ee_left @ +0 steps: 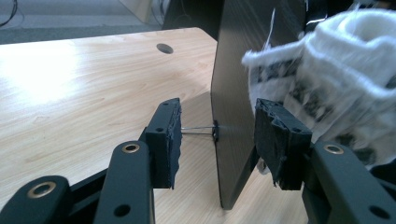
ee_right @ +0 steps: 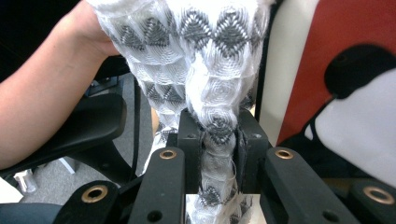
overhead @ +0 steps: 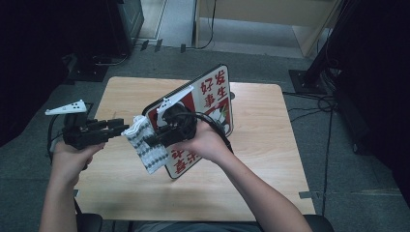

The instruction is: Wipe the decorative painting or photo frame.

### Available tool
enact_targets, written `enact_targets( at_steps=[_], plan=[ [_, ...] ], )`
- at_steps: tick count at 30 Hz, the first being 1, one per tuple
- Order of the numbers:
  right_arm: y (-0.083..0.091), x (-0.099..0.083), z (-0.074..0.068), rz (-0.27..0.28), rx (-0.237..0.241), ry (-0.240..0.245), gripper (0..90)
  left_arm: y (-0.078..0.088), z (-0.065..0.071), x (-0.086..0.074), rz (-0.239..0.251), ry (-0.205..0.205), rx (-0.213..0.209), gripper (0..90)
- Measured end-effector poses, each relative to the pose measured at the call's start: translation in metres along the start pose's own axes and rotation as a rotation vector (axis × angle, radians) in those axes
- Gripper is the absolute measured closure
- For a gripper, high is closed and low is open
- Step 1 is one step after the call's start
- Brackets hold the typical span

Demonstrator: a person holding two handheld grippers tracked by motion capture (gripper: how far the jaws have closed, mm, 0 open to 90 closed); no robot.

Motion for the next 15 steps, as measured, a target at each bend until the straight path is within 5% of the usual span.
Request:
enact_targets(
  at_steps=[15],
  plan=[
    [-0.010, -0.022, 0.004, -0.029, -0.009, -0.021, 77.4, -0.001, 0.014, 0.009, -0.010, -0.034, -0.019, 53.2]
  ],
)
Point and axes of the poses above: each handheld gripper's, and its own axes: y roughly backward along the jaws, x roughly out of its top, z roughly to its right, the point moved 2 cm from there along -y, roughly forward along the jaws, and after that the axes turned 6 degrees about -x, right-handed, at the moved point
